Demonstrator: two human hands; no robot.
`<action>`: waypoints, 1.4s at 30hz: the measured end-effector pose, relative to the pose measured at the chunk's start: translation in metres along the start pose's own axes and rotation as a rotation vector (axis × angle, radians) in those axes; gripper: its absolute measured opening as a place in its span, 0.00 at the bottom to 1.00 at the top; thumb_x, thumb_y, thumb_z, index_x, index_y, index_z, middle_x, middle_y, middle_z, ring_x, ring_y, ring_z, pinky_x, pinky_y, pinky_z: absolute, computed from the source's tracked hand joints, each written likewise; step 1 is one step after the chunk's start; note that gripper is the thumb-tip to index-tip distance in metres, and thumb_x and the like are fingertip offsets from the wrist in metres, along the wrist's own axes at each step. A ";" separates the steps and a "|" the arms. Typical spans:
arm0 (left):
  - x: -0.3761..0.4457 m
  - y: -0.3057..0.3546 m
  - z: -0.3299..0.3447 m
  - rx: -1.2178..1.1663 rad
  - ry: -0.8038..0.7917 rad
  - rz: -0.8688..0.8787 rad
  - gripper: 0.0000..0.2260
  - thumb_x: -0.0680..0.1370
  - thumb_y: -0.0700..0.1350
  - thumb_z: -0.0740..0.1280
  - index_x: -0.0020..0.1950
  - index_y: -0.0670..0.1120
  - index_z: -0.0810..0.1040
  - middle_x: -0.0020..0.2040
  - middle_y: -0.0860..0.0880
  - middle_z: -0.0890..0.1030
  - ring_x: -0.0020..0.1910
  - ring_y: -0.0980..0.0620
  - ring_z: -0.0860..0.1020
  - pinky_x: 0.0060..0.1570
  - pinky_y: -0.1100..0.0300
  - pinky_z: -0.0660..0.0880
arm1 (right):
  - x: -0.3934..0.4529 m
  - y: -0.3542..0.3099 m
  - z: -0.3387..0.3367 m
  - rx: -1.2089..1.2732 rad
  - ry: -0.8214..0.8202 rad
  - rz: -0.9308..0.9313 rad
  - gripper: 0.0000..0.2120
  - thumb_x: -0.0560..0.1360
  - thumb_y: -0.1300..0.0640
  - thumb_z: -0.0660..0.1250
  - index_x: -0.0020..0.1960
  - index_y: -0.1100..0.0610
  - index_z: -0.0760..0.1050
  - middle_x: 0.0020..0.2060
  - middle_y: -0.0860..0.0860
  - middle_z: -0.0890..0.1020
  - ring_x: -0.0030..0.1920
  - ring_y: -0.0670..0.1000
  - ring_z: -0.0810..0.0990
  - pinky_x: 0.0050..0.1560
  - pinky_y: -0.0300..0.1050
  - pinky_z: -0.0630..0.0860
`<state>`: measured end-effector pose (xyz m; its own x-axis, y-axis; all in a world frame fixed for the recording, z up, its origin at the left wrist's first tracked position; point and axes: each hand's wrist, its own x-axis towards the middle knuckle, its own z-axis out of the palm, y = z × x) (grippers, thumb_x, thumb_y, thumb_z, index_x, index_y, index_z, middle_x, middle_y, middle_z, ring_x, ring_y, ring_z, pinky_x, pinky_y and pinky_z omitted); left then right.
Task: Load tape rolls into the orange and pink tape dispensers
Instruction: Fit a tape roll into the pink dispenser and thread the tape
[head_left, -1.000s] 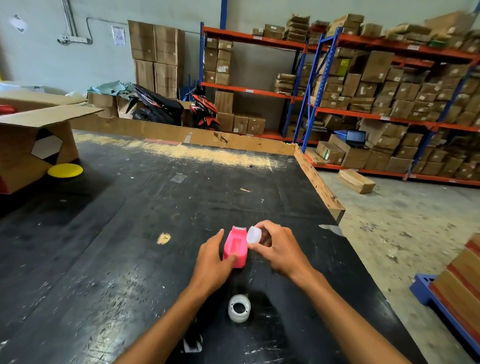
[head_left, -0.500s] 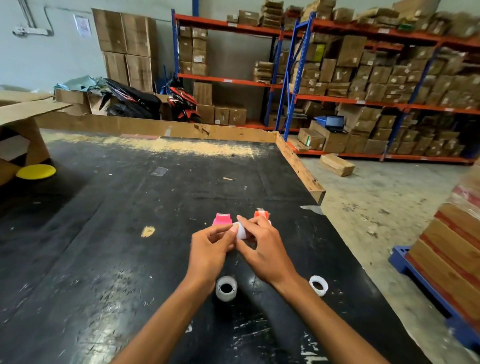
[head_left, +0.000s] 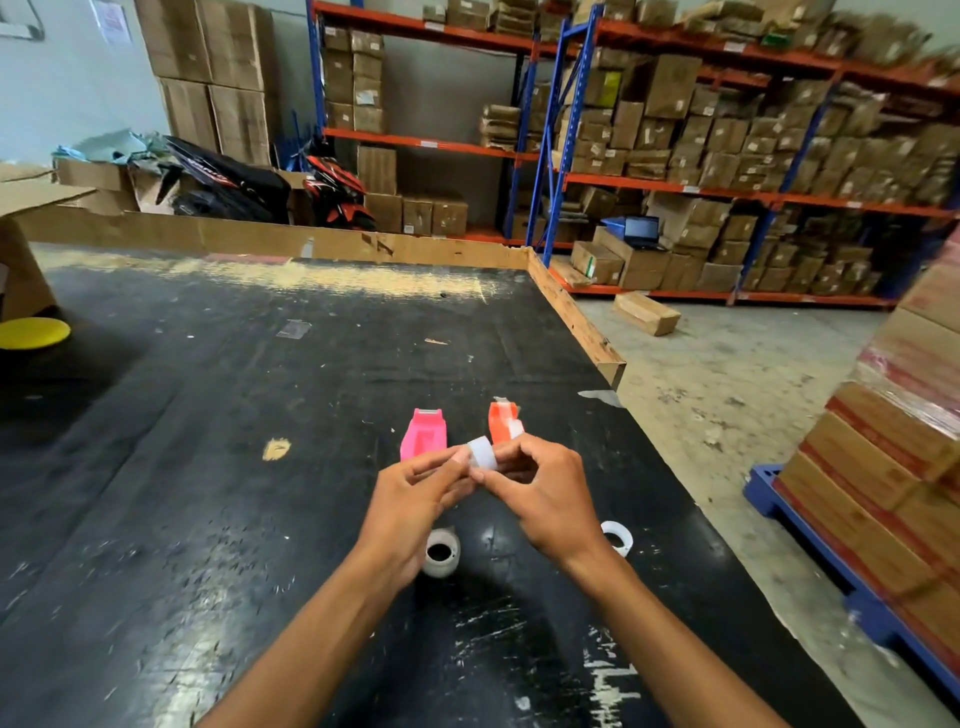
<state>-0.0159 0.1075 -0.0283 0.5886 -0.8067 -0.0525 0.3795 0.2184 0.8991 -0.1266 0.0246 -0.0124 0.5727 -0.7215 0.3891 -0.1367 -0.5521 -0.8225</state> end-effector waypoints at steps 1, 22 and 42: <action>-0.001 0.001 0.000 -0.005 0.004 -0.012 0.05 0.75 0.35 0.67 0.48 0.38 0.82 0.37 0.46 0.86 0.38 0.54 0.85 0.42 0.66 0.81 | 0.000 0.000 -0.001 -0.003 -0.018 0.002 0.05 0.68 0.62 0.75 0.43 0.62 0.82 0.37 0.51 0.86 0.39 0.45 0.84 0.42 0.34 0.79; -0.006 0.017 -0.033 -0.132 0.019 -0.220 0.05 0.74 0.32 0.65 0.45 0.37 0.80 0.36 0.43 0.85 0.34 0.51 0.85 0.37 0.65 0.81 | -0.013 0.019 -0.023 -0.708 -0.544 0.338 0.20 0.67 0.51 0.75 0.50 0.51 0.66 0.50 0.52 0.74 0.49 0.55 0.75 0.47 0.50 0.72; -0.025 0.022 -0.074 -0.089 0.105 -0.062 0.18 0.59 0.38 0.74 0.48 0.37 0.80 0.41 0.41 0.86 0.40 0.48 0.85 0.40 0.64 0.82 | -0.014 -0.007 0.052 -0.744 -0.549 0.091 0.21 0.69 0.45 0.71 0.55 0.58 0.74 0.56 0.57 0.77 0.57 0.61 0.76 0.48 0.49 0.71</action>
<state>0.0299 0.1731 -0.0395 0.6318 -0.7593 -0.1556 0.4759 0.2216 0.8511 -0.0915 0.0609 -0.0337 0.8108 -0.5811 -0.0707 -0.5743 -0.7663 -0.2880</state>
